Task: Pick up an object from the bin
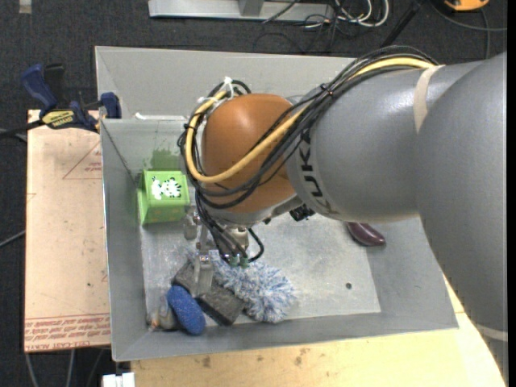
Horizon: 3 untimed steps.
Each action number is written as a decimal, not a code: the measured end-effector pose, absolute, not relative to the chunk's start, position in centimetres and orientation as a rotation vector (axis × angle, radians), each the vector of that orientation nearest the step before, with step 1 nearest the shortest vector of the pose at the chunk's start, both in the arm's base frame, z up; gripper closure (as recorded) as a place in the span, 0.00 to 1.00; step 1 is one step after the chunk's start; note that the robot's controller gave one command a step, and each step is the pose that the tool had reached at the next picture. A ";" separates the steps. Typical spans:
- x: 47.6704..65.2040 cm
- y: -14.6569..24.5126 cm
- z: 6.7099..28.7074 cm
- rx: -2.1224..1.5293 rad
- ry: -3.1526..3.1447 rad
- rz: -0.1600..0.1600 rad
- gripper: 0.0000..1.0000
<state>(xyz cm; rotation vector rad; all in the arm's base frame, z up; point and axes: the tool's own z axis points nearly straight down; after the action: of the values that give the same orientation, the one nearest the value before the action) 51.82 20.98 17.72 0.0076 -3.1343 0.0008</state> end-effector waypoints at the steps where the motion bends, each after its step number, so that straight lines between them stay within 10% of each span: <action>1: 52.0 20.9 18.2 0.001 -3.141 -0.001 0.00; 2: 51.5 18.3 12.6 -0.037 -3.147 -0.005 0.00; 3: 51.2 15.7 9.0 0.268 -3.128 -0.003 1.00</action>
Offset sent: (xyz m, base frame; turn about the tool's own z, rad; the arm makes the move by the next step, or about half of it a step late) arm -0.0103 -0.0515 -0.1030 0.0502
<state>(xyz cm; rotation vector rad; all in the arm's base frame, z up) 51.20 15.71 8.98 0.2682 -3.1278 -0.0032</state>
